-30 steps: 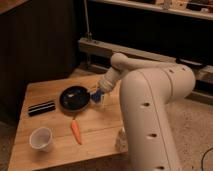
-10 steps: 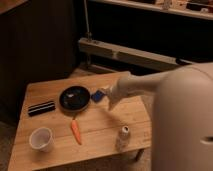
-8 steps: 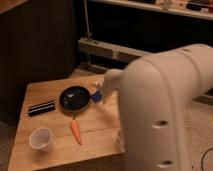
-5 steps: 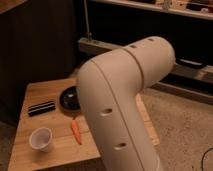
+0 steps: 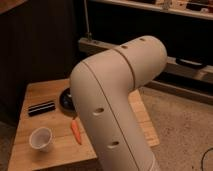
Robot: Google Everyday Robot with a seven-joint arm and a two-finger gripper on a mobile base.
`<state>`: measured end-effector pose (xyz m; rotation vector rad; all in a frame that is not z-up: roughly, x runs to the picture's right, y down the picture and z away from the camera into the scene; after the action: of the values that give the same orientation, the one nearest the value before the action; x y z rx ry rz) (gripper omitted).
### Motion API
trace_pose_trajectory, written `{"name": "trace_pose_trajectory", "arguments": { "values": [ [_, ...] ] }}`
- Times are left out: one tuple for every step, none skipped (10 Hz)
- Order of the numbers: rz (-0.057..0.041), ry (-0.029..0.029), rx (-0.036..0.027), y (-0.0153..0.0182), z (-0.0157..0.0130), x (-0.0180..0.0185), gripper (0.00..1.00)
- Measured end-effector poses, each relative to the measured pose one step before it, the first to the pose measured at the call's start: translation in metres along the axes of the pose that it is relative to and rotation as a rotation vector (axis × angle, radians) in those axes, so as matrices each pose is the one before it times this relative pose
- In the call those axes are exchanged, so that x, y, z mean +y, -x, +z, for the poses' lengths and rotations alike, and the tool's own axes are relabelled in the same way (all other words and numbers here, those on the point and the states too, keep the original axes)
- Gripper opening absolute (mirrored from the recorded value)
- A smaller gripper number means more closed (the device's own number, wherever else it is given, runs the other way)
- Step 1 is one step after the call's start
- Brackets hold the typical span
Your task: Place the eraser in the ceramic cup
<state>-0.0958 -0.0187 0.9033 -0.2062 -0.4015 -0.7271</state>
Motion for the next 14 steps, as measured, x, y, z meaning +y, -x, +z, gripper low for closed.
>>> {"name": "trace_pose_trajectory", "arguments": {
  "values": [
    [-0.00519,-0.00509,-0.01308,0.00095,0.00001,-0.00131,0.80],
    [-0.02312,-0.01515,-0.01575,0.00298,-0.00211,-0.00564,0.80],
    [-0.01749,-0.01496,-0.00568,0.00204,-0.00504,-0.00656,0.80],
    [-0.02859,-0.02137,-0.00824,0.00555,-0.00960,-0.01176,0.80],
    [-0.02864,-0.02442,-0.00205,0.00222,-0.01801,-0.01471,0.80],
    [-0.02363,-0.01402,0.00262,-0.00018,-0.01539,-0.01066,0.80],
    [-0.03046,-0.01757,0.00028,0.00173,-0.01920,-0.01521,0.80],
    [-0.03088,-0.01624,-0.00143,0.00270,-0.01532,-0.01395,0.80],
    [-0.05657,-0.02800,-0.00920,0.00651,-0.01923,-0.02268,0.80],
    [-0.04742,-0.02647,-0.01512,0.00691,-0.01026,-0.01907,0.80],
    [-0.04971,-0.02928,-0.01842,0.01127,-0.00694,-0.01951,0.80],
    [-0.04937,-0.02655,-0.01523,0.01503,-0.00540,-0.01834,0.80],
    [-0.04581,-0.02278,-0.00956,0.01544,-0.00472,-0.01739,0.80],
    [-0.04653,-0.02032,-0.00737,0.01631,-0.00496,-0.01855,0.80]
  ]
}}
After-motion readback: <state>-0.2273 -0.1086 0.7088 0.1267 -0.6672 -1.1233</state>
